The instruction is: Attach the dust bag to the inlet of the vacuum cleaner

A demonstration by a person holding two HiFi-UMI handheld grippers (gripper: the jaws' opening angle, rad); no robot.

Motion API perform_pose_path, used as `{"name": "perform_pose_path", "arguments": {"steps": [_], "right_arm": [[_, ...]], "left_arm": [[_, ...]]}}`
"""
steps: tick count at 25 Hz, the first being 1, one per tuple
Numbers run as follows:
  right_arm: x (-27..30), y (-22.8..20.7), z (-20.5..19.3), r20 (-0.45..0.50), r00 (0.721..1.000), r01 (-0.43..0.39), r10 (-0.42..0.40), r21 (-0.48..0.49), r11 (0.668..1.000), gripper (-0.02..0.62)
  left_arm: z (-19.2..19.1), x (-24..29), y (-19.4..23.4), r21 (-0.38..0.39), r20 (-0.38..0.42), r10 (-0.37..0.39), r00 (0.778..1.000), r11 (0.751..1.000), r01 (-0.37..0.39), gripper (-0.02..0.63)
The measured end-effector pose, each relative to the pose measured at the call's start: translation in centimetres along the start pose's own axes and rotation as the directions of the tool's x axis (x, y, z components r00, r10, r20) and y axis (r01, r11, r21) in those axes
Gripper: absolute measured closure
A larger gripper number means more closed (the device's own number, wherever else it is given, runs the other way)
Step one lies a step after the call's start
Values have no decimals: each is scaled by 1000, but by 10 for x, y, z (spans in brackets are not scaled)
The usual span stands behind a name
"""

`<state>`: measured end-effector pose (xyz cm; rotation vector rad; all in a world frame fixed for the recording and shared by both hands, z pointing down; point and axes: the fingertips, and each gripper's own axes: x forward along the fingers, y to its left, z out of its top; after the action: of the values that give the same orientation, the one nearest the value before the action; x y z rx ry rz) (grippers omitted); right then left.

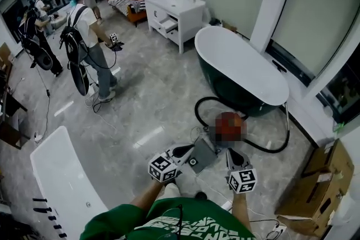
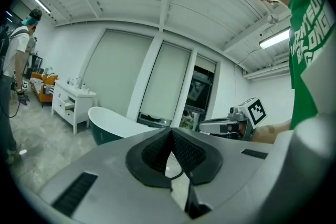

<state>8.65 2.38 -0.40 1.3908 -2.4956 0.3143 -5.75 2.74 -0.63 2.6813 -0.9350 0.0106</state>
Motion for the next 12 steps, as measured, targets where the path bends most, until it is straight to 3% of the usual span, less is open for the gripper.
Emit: {"name": "perform_pose_path", "arguments": {"steps": [7,12], "right_arm": [[47,48,12,-19,1000,-7,8,20,1000,586],[51,70,5,-58,998,11,-9,17,1000,586]], "left_arm": [[18,-33,66,-41,12,-37,999,998,37,602],[11,-34,85,-90,2,-99,995,991,99,603]]}}
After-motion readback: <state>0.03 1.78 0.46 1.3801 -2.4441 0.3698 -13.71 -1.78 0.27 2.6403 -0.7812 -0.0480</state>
